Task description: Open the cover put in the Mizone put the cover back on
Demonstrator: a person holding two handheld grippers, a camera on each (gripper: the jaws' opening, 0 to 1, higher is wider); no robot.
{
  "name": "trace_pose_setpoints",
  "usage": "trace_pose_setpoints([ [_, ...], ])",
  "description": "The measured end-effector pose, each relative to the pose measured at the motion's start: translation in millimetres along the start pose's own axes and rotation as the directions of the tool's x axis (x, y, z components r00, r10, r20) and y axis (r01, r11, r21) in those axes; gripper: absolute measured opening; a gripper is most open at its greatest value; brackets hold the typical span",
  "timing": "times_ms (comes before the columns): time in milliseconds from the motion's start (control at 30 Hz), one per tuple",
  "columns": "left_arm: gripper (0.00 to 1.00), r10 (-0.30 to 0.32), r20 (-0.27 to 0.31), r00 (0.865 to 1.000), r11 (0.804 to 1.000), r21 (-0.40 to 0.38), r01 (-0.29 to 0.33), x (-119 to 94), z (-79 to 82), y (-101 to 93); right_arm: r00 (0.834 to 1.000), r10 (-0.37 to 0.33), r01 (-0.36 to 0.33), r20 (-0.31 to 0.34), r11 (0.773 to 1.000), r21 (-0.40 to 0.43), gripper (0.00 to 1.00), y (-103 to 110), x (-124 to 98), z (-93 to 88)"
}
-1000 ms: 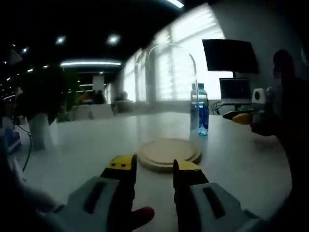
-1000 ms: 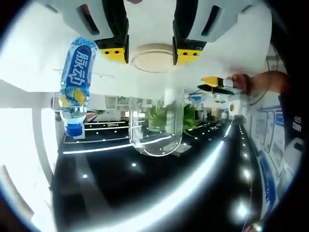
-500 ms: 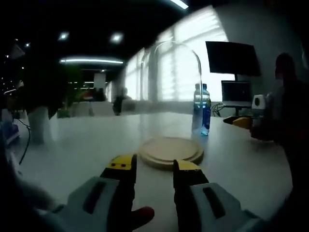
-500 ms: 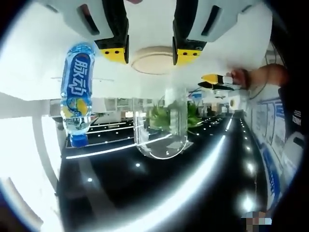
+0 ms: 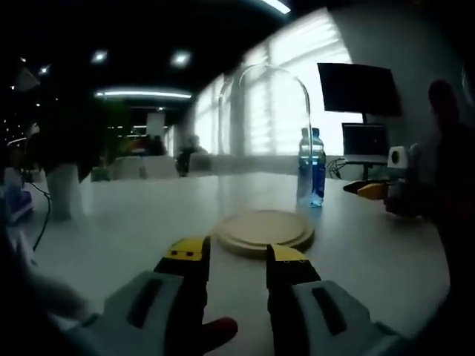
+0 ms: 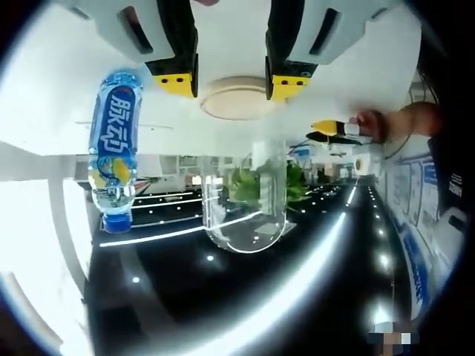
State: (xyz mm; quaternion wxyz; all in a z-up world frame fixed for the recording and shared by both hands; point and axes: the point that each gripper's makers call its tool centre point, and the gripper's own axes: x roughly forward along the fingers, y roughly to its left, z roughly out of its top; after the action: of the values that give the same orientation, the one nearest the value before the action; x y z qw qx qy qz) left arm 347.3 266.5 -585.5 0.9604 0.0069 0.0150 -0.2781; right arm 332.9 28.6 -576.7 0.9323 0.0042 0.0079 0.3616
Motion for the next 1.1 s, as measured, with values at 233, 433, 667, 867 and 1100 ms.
trace_pose_setpoints([
  [233,0.22,-0.002,-0.002,1.0,1.0,0.006,0.003,2.1,-0.1,-2.0,1.0,0.004,-0.004,0.004,1.0,-0.008,0.3,1.6,-1.1,0.9],
  [433,0.22,0.0,-0.003,1.0,1.0,0.002,0.0,2.0,-0.2,-1.4,1.0,0.016,-0.016,0.01,1.0,-0.007,0.3,4.1,-0.9,2.3],
  [667,0.23,-0.003,0.006,1.0,1.0,-0.029,0.003,1.7,1.4,0.9,0.999,0.031,-0.031,0.012,0.999,-0.017,0.3,8.0,-1.1,3.4],
  [867,0.24,-0.001,0.013,1.0,0.999,-0.033,0.001,-0.1,2.9,2.1,0.999,0.044,-0.043,0.013,0.999,-0.027,0.32,11.7,-0.1,4.7],
  [1100,0.26,-0.03,-0.007,1.0,0.999,-0.017,0.029,1.2,-1.0,-4.7,0.999,0.046,-0.045,0.012,0.998,-0.032,0.35,11.3,-2.1,3.9],
])
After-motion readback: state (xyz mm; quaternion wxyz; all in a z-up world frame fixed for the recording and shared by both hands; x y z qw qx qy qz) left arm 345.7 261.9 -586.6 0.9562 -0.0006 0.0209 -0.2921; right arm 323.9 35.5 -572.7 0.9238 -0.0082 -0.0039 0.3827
